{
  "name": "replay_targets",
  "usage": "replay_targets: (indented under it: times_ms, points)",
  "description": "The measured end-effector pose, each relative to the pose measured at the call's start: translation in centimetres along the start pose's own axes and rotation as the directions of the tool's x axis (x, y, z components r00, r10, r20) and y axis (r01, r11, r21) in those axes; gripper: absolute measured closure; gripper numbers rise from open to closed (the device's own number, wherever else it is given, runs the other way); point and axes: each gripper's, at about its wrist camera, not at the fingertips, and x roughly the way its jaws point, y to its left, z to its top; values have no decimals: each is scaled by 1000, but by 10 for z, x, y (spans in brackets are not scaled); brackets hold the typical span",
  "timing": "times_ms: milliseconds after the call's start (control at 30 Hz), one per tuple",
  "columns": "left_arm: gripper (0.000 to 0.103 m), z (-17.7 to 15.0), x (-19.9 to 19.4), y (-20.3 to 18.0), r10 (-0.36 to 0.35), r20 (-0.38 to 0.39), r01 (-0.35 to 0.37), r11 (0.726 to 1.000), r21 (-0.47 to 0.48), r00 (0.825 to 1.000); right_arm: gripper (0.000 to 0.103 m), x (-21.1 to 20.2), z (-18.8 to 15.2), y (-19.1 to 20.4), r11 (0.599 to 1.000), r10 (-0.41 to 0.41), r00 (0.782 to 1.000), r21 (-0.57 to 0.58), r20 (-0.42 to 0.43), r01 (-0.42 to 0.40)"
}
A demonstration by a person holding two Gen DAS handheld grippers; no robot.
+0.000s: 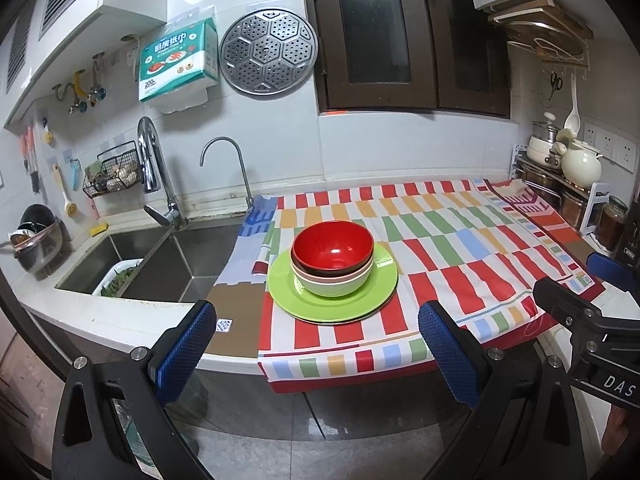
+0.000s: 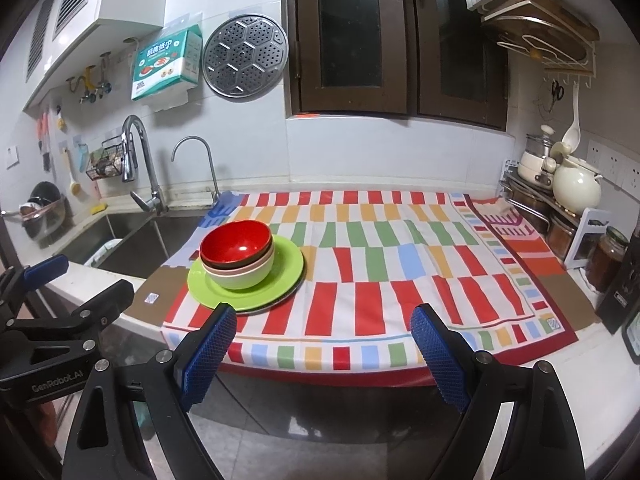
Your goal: Organize plates and bowls
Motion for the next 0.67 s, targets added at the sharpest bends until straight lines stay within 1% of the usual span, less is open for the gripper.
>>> replay_targets:
  times_ms: [367,667]
  points:
    - [0,0,5,6,3,-8,-3,1000,-4,1000,13,7,5,6,1000,9,1000,-21,-1,-9]
    - [0,-5,11,14,11,-28,-12,1000,-15,1000,13,17,5,13,999,18,999,-28,-28,-19]
